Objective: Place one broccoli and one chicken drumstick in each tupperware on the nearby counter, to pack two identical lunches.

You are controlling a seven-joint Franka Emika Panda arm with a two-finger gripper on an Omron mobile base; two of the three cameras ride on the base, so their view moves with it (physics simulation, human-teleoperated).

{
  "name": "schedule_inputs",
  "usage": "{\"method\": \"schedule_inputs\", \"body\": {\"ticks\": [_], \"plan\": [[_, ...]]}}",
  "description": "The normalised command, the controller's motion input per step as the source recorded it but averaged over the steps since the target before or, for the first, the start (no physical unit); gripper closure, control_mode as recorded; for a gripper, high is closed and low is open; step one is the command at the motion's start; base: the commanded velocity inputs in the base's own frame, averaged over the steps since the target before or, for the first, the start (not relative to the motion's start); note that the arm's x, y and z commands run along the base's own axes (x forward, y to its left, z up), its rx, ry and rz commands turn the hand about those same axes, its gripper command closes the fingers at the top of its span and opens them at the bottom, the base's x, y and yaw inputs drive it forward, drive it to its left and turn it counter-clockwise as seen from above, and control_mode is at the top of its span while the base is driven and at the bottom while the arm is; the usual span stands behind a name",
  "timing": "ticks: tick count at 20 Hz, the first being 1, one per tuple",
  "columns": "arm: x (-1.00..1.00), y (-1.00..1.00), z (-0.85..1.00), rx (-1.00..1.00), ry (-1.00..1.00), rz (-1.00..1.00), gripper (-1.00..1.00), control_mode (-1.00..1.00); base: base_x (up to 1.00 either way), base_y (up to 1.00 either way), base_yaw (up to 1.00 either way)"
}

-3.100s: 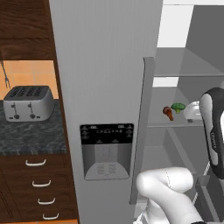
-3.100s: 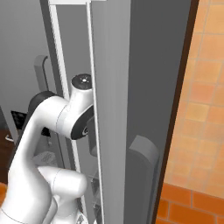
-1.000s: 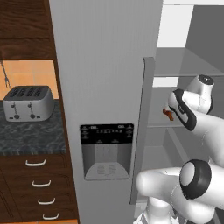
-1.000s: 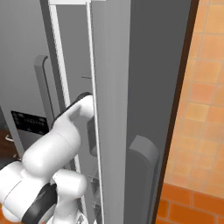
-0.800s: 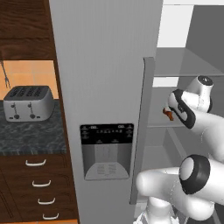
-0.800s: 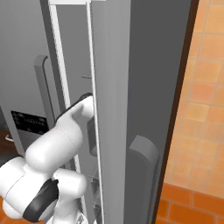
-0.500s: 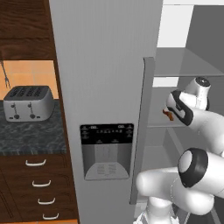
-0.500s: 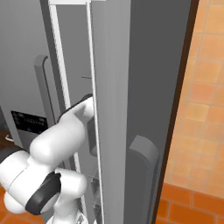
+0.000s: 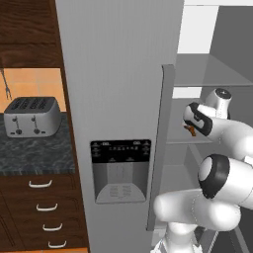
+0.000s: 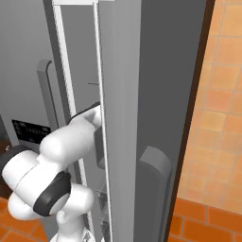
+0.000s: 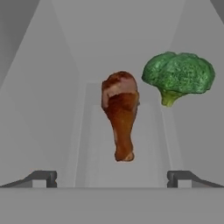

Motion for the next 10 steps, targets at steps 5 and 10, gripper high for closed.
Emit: {"method": "schedule_inputs", "body": {"ticks": [5, 10], "plan": [[0.14, -0.01, -0.11, 0.00, 0.00, 0.00, -1.00, -1.00, 0.00, 0.00, 0.00], [0.23, -0.03, -0.16, -0.02, 0.00, 0.00, -1.00, -1.00, 0.00, 0.00, 0.00]]}}
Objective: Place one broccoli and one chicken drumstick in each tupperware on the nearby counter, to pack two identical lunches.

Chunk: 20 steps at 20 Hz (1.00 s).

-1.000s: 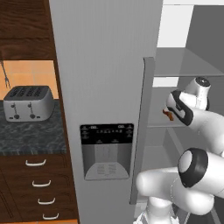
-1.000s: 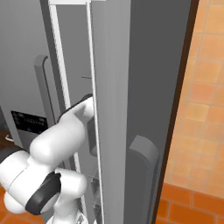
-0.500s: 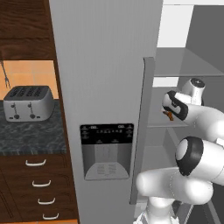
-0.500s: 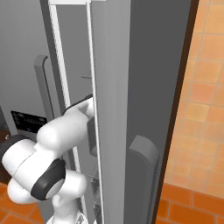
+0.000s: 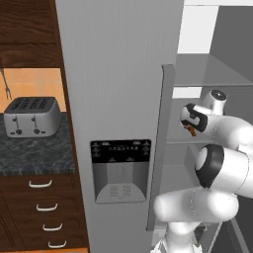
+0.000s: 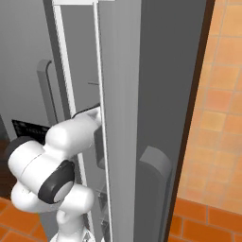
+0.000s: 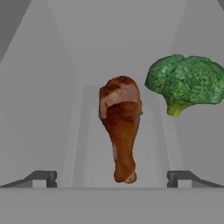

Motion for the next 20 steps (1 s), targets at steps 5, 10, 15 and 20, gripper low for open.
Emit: {"method": "schedule_inputs", "body": {"ticks": [5, 10, 15, 20], "plan": [[0.19, -0.03, -0.12, -0.02, 0.00, 0.00, -1.00, -1.00, 0.00, 0.00, 0.00], [0.18, -0.04, -0.01, -0.01, -0.02, 0.00, -1.00, -1.00, 0.00, 0.00, 0.00], [0.04, -0.10, 0.00, 0.00, -0.05, 0.00, -1.00, -1.00, 0.00, 0.00, 0.00], [0.02, -0.13, 0.00, 0.00, -0.06, 0.00, -1.00, -1.00, 0.00, 0.00, 0.00]]}}
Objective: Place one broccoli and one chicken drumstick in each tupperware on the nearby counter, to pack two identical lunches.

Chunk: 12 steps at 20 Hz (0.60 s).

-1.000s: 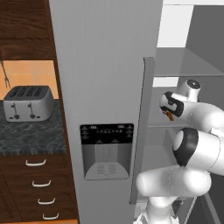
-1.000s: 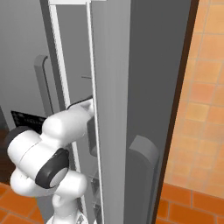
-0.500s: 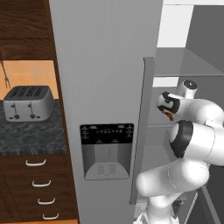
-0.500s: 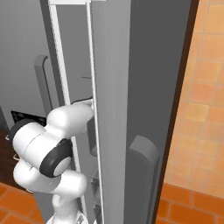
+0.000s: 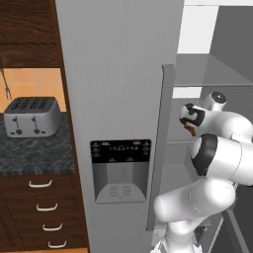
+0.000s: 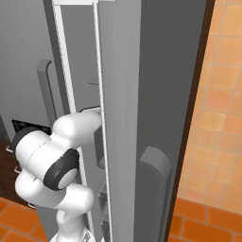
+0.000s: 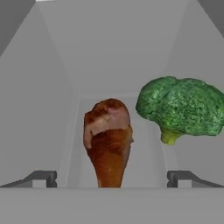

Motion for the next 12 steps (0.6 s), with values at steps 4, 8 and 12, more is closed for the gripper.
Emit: {"method": "schedule_inputs", "body": {"ticks": [4, 8, 12], "plan": [[0.13, -0.01, -0.17, 0.00, -0.01, 0.00, -1.00, -1.00, 0.00, 0.00, 0.00], [0.22, 0.00, -0.22, 0.00, 0.00, 0.00, -1.00, -1.00, 0.00, 0.00, 0.00], [0.24, -0.01, -0.13, 0.00, 0.00, 0.00, -1.00, -1.00, 0.00, 0.00, 0.00]]}}
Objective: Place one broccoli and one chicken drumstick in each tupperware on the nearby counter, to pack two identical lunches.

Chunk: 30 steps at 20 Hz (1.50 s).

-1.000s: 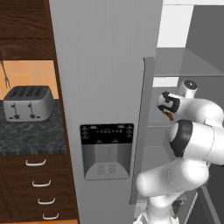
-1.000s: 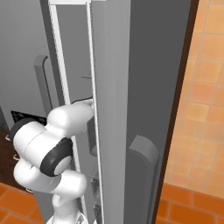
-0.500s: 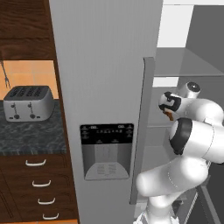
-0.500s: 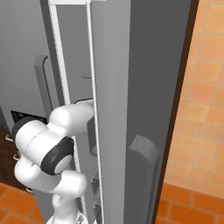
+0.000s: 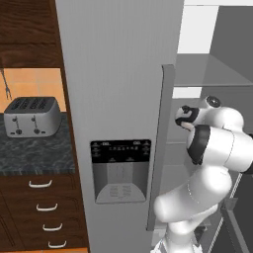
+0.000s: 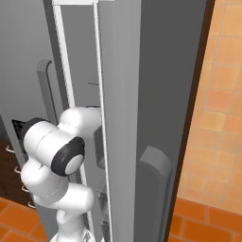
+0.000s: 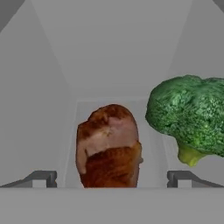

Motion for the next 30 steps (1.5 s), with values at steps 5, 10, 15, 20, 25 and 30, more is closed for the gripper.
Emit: {"method": "schedule_inputs", "body": {"ticks": [5, 10, 15, 20, 25, 30], "plan": [[0.07, 0.00, -0.22, 0.00, -0.03, 0.00, -1.00, -1.00, 0.00, 0.00, 0.00], [0.00, 0.00, -0.42, -0.04, -0.05, 0.00, 1.00, -1.00, 0.00, 0.00, 0.00], [-0.10, -0.02, -0.05, 0.00, -0.02, 0.00, 1.00, -1.00, 0.00, 0.00, 0.00], [-0.34, 0.09, 0.47, 0.03, 0.00, 0.02, 1.00, -1.00, 0.00, 0.00, 0.00], [-0.44, 0.04, 0.96, 0.09, 0.06, 0.00, 1.00, -1.00, 0.00, 0.00, 0.00], [-0.38, 0.12, 0.84, 0.05, 0.21, 0.04, 1.00, -1.00, 0.00, 0.00, 0.00]]}}
